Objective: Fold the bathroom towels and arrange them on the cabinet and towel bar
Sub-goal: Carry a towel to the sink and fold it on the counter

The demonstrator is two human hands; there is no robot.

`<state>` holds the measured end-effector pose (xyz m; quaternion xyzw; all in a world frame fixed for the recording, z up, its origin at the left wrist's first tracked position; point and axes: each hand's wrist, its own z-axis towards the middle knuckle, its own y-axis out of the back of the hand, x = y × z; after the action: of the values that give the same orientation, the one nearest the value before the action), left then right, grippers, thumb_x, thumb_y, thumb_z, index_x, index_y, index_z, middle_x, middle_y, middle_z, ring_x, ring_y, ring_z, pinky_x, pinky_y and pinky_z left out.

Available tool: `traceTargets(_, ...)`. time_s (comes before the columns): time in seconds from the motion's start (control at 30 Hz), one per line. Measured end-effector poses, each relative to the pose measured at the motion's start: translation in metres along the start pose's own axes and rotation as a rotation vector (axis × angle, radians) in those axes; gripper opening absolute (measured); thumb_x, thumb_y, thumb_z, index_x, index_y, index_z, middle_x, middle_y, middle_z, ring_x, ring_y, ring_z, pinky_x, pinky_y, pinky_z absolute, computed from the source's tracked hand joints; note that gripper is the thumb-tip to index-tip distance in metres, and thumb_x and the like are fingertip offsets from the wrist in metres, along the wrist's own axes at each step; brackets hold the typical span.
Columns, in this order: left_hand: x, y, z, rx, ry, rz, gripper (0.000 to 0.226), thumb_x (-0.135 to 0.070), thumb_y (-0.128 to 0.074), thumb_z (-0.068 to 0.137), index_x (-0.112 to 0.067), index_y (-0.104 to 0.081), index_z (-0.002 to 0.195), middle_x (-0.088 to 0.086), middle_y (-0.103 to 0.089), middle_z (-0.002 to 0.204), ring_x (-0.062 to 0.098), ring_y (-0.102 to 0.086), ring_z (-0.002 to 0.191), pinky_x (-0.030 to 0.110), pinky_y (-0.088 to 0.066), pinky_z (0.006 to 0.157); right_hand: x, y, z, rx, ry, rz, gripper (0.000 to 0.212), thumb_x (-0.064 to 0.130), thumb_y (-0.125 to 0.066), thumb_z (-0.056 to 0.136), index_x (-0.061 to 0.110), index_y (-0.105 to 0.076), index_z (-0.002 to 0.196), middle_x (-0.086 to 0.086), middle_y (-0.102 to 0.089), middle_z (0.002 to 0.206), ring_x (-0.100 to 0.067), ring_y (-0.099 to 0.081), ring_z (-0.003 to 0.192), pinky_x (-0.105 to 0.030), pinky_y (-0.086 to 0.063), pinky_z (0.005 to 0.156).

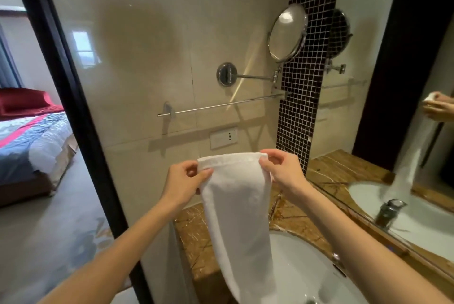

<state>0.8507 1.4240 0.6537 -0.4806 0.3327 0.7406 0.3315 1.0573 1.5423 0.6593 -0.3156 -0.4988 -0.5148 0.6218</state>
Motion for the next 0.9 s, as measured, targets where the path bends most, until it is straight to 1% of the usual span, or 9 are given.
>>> traceTargets(0.1, -0.01, -0.001, 0.01, 0.019, -0.038, -0.051, 0.011, -0.011, -0.073, 0.081, -0.018, -0.071, 0.073, -0.004, -0.071, 0.065, 0.006, -0.067, 0.061, 0.027, -0.054, 0.048, 0.016, 0.005, 0.006, -0.013, 0.031, -0.001, 0.014, 0.016, -0.066, 0.088, 0.018, -0.071, 0.1, 0.003, -0.072, 0.097, -0.009, -0.067, 0.09, -0.025, -0.056, 0.075)
traceTargets(0.23, -0.036, -0.008, 0.013, 0.029, -0.089, -0.11, 0.009, -0.01, -0.072, 0.081, -0.016, -0.071, 0.075, -0.001, -0.071, 0.067, 0.009, -0.066, 0.062, 0.029, -0.055, 0.049, 0.047, 0.018, 0.005, -0.04, 0.092, -0.027, 0.013, 0.017, -0.066, 0.088, 0.03, -0.07, 0.091, 0.013, -0.072, 0.091, -0.001, -0.067, 0.085, -0.015, -0.053, 0.063)
traceTargets(0.3, -0.05, -0.011, 0.009, 0.021, -0.11, -0.113, 0.008, -0.01, -0.072, 0.081, -0.013, -0.069, 0.075, 0.001, -0.069, 0.068, 0.01, -0.064, 0.063, 0.032, -0.056, 0.053, 0.06, 0.026, 0.0, -0.058, 0.1, -0.003, 0.012, 0.016, -0.067, 0.087, 0.026, -0.071, 0.095, 0.009, -0.072, 0.093, -0.004, -0.068, 0.086, -0.017, -0.053, 0.064)
traceTargets(0.4, -0.072, -0.015, -0.002, 0.016, -0.146, -0.099, 0.008, -0.009, -0.071, 0.082, -0.012, -0.068, 0.076, 0.005, -0.07, 0.073, 0.014, -0.065, 0.068, 0.038, -0.057, 0.06, 0.078, 0.038, -0.012, -0.085, 0.127, 0.012, 0.013, 0.015, -0.067, 0.088, 0.027, -0.071, 0.091, 0.009, -0.072, 0.092, -0.005, -0.067, 0.085, -0.017, -0.053, 0.063)
traceTargets(0.5, -0.096, -0.019, -0.017, -0.004, -0.196, -0.086, 0.011, -0.01, -0.071, 0.082, -0.017, -0.067, 0.074, 0.007, -0.07, 0.078, 0.018, -0.065, 0.074, 0.04, -0.056, 0.065, 0.098, 0.049, -0.027, -0.111, 0.142, 0.029, 0.013, 0.015, -0.065, 0.089, 0.026, -0.071, 0.093, 0.005, -0.071, 0.095, -0.009, -0.066, 0.089, -0.025, -0.055, 0.071)
traceTargets(0.6, -0.126, -0.021, -0.034, -0.029, -0.257, -0.119, 0.011, -0.011, -0.07, 0.083, -0.017, -0.067, 0.075, 0.003, -0.07, 0.077, 0.015, -0.065, 0.072, 0.033, -0.055, 0.061, 0.125, 0.06, -0.045, -0.148, 0.202, 0.076, 0.012, 0.013, -0.064, 0.09, 0.022, -0.07, 0.095, 0.002, -0.071, 0.094, -0.011, -0.066, 0.087, -0.025, -0.055, 0.067)
traceTargets(0.73, -0.174, -0.017, -0.057, -0.044, -0.359, -0.197, 0.012, -0.011, -0.071, 0.083, -0.019, -0.067, 0.074, -0.011, -0.07, 0.067, 0.002, -0.064, 0.061, 0.016, -0.047, 0.049, 0.172, 0.071, -0.075, -0.216, 0.312, 0.148, 0.012, 0.012, -0.064, 0.09, 0.015, -0.068, 0.1, 0.0, -0.07, 0.09, -0.009, -0.066, 0.078, -0.027, -0.058, 0.068)
traceTargets(0.83, -0.216, -0.009, -0.072, -0.029, -0.434, -0.254, 0.011, -0.011, -0.073, 0.081, -0.015, -0.066, 0.073, -0.013, -0.068, 0.059, -0.002, -0.059, 0.053, 0.014, -0.044, 0.046, 0.215, 0.08, -0.098, -0.258, 0.408, 0.189, 0.013, 0.012, -0.065, 0.09, 0.008, -0.068, 0.101, 0.004, -0.069, 0.08, -0.001, -0.064, 0.064, -0.024, -0.056, 0.062)
traceTargets(0.9, -0.244, -0.002, -0.081, -0.01, -0.477, -0.281, 0.01, -0.013, -0.073, 0.081, -0.015, -0.066, 0.074, -0.01, -0.069, 0.063, 0.0, -0.06, 0.052, 0.015, -0.045, 0.045, 0.243, 0.086, -0.115, -0.271, 0.463, 0.199, 0.01, 0.017, -0.066, 0.088, 0.012, -0.067, 0.096, 0.004, -0.068, 0.078, -0.001, -0.064, 0.065, -0.022, -0.057, 0.06)
